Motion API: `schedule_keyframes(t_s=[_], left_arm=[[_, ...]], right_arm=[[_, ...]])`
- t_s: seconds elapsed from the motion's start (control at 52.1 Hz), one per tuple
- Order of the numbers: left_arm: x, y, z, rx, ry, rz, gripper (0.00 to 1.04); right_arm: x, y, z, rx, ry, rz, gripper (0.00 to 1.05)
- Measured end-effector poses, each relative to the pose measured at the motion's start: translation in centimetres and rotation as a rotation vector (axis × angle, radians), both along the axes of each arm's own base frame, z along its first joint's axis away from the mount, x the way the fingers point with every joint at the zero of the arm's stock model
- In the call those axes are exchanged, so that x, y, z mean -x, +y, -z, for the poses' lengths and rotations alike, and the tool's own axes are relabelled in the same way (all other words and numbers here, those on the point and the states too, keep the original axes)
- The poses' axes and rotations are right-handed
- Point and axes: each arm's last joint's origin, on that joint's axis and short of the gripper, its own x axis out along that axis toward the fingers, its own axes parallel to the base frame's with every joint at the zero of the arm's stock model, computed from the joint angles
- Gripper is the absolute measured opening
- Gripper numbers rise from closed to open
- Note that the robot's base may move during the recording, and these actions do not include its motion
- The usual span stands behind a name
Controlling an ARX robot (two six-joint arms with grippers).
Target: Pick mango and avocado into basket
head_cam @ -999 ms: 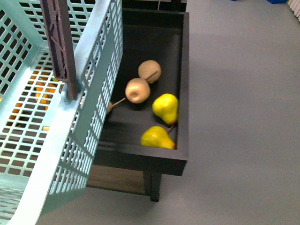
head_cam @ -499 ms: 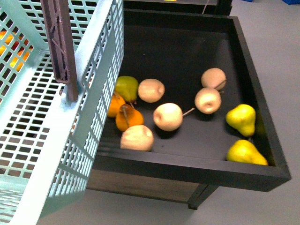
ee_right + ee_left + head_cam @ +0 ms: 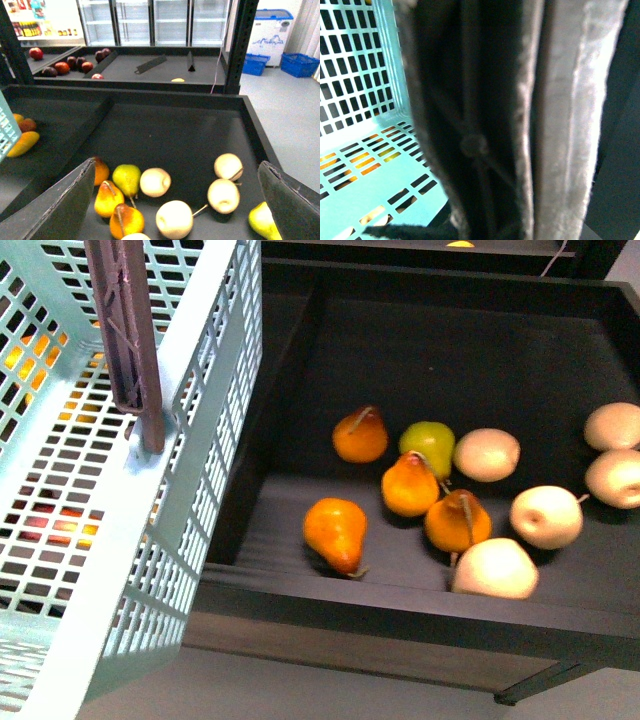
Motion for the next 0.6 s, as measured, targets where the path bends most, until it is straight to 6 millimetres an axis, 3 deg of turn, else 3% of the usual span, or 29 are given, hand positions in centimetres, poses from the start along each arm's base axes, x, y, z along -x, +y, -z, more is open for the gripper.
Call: schedule_keyframes(t_s=[0.595], left_arm=[[0.00,0.00,0.03,0.001,0.001,0.000,0.16]], right_arm=[[0.00,0.00,0.00,0.000,0.000,0.000,0.96]])
